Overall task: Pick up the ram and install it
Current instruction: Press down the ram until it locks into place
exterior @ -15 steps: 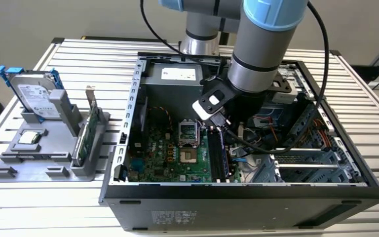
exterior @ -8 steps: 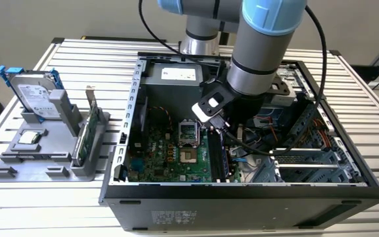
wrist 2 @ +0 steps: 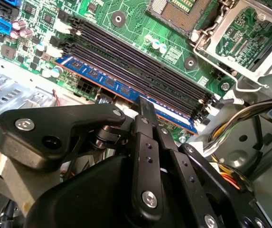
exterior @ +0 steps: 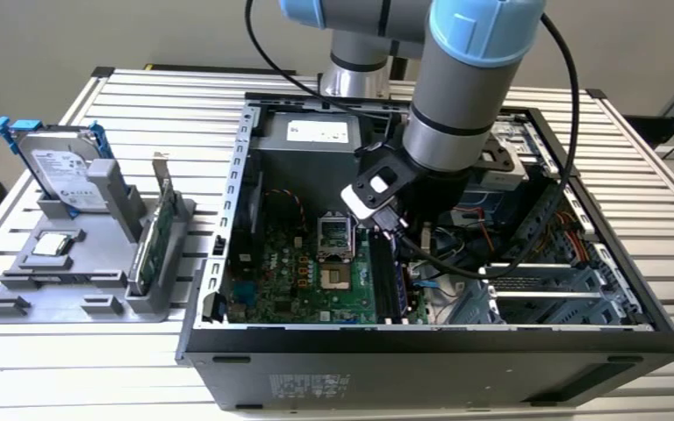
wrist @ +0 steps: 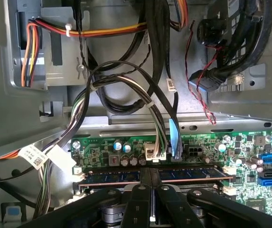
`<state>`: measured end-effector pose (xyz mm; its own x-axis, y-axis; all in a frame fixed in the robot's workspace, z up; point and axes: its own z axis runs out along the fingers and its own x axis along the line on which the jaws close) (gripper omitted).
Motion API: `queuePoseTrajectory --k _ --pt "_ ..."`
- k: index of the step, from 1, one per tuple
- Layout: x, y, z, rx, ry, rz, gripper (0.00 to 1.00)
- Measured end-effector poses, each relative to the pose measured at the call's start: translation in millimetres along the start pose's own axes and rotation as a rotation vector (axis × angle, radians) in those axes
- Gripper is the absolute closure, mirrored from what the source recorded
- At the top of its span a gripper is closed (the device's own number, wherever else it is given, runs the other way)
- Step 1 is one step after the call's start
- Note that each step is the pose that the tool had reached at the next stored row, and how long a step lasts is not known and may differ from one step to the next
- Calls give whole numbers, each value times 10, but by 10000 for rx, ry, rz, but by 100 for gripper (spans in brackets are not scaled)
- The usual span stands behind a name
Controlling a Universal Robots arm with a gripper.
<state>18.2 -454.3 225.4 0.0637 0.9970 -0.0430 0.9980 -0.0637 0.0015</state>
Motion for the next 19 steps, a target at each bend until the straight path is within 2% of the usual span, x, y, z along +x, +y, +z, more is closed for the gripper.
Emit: queuePoseTrajectory --k 19 --pt "1 -3 40 0 -3 -1 100"
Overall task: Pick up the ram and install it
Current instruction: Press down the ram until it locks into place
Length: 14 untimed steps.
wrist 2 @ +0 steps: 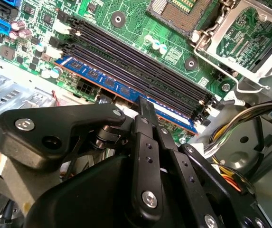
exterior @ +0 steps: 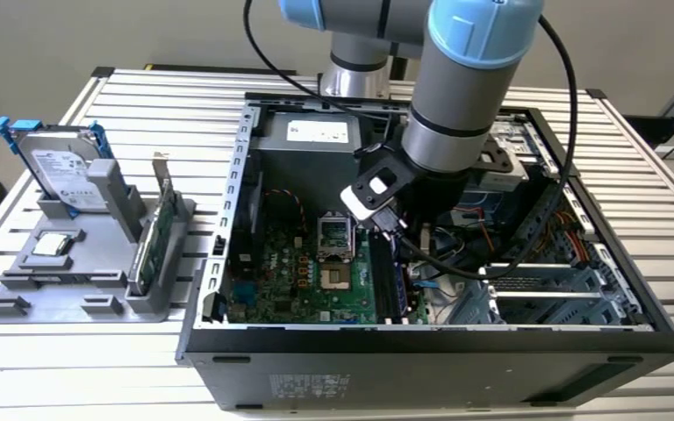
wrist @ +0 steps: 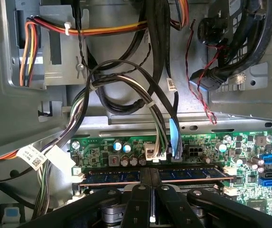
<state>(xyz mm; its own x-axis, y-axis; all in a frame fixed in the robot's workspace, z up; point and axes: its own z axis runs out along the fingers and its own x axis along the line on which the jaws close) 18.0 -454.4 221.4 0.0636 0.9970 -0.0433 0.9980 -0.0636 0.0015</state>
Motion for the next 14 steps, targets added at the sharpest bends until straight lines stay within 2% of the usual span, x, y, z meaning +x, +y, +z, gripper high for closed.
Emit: queuePoseTrajectory --k 9,12,14 --pt "1 -1 15 -1 6 1 100" --pt "3 0 -22 -6 29 1 100" --pt "-3 -1 -94 0 6 1 100"
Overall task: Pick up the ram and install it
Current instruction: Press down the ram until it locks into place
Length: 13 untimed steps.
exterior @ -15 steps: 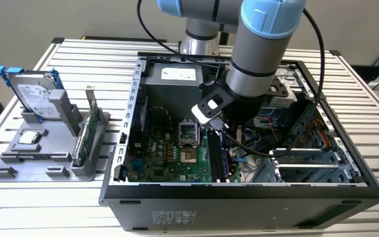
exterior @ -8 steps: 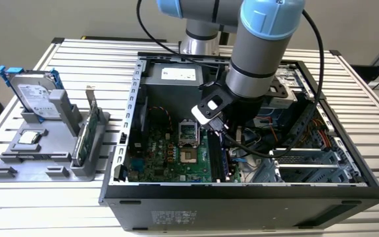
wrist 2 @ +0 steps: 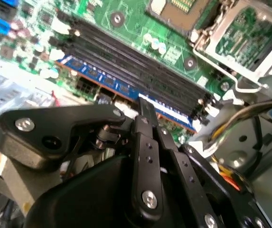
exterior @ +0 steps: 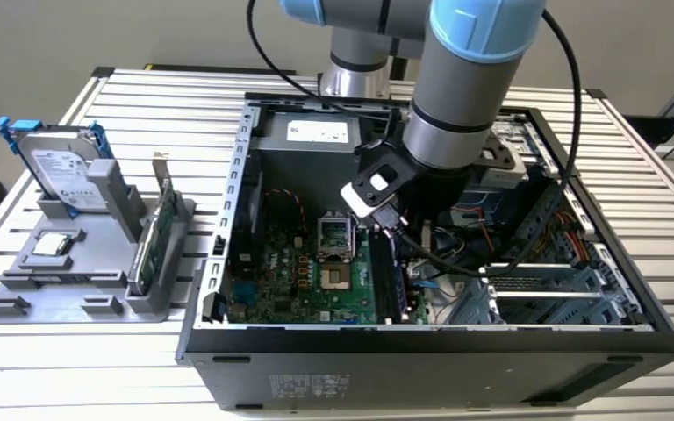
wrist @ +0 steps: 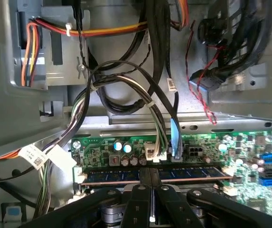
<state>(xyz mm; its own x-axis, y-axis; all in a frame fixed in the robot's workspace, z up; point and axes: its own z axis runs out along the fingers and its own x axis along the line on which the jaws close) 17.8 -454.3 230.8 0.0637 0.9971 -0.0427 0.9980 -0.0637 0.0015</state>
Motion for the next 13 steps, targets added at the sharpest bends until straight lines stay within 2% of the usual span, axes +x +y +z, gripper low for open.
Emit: queuePoseTrajectory --k 6,13 --pt "-8 0 -181 2 -1 0 100" --pt "-21 1 -481 23 -3 -2 100"
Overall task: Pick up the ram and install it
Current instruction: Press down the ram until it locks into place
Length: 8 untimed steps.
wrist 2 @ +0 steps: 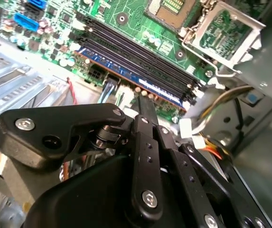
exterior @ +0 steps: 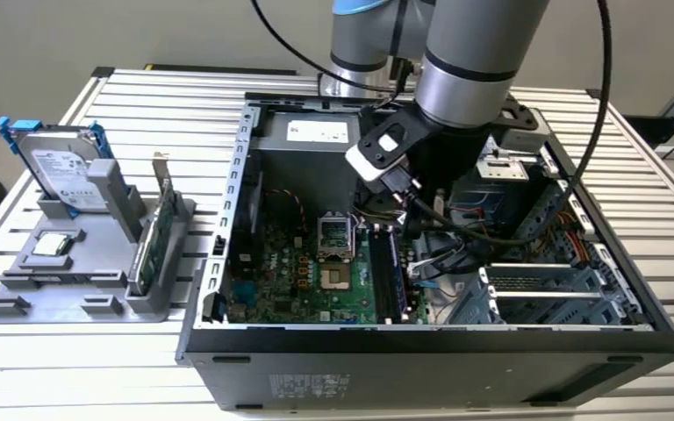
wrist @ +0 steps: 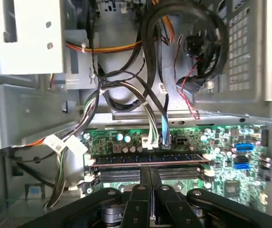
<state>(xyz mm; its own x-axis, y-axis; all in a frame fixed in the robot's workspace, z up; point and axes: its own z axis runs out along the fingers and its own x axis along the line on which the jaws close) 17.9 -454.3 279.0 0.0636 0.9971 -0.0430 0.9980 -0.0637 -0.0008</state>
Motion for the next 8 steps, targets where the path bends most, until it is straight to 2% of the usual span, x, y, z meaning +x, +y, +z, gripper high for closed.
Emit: queuePoseTrajectory --k 8 --pt "-9 0 -214 72 -6 -3 100"
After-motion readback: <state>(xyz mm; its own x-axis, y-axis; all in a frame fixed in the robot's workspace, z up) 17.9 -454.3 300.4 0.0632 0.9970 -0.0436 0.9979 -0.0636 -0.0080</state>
